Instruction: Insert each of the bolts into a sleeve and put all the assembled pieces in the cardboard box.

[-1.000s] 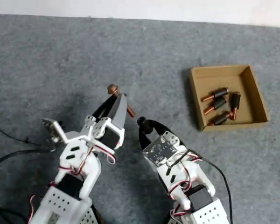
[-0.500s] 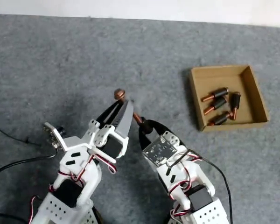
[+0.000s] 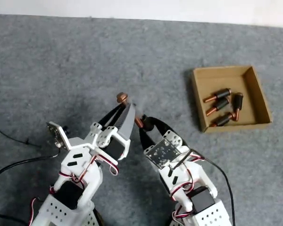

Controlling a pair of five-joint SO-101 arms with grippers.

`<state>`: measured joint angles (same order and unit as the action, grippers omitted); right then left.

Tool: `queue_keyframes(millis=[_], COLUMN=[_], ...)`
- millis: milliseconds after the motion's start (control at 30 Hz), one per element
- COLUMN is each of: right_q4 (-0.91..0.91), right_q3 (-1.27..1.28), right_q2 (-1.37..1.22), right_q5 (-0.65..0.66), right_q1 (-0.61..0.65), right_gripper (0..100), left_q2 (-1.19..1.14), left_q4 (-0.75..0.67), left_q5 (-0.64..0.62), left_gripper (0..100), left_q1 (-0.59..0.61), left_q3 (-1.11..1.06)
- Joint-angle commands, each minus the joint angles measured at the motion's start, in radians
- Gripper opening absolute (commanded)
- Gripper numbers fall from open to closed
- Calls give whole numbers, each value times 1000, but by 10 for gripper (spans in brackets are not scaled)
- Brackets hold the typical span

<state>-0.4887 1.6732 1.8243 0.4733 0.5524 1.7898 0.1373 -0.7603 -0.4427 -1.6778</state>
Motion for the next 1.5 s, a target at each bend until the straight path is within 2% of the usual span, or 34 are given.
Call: queue_keyframes(millis=[0, 100, 333, 533, 667, 800, 1033, 1467], right_q4=[41, 39, 39, 39, 39, 41, 54, 54], right_q3=[107, 108, 108, 108, 110, 111, 105, 104], right_q2=[18, 18, 18, 18, 18, 18, 18, 18], right_q5=[11, 11, 12, 12, 12, 12, 12, 12], right_q1=[28, 39, 39, 39, 67, 71, 67, 65], right_gripper=[4, 4, 4, 4, 4, 4, 4, 4], left_q2=[28, 30, 31, 31, 28, 28, 28, 28], left_q4=[0, 0, -2, -83, -78, -64, 6, 32], left_q5=[17, 80, 84, 78, -25, -25, -25, -25], left_gripper=[6, 6, 6, 6, 5, 5, 6, 6], left_q1=[-8, -8, -2, 110, 91, 84, -1, -7], left_q3=[-21, -21, -19, -19, -19, -19, -19, -19])
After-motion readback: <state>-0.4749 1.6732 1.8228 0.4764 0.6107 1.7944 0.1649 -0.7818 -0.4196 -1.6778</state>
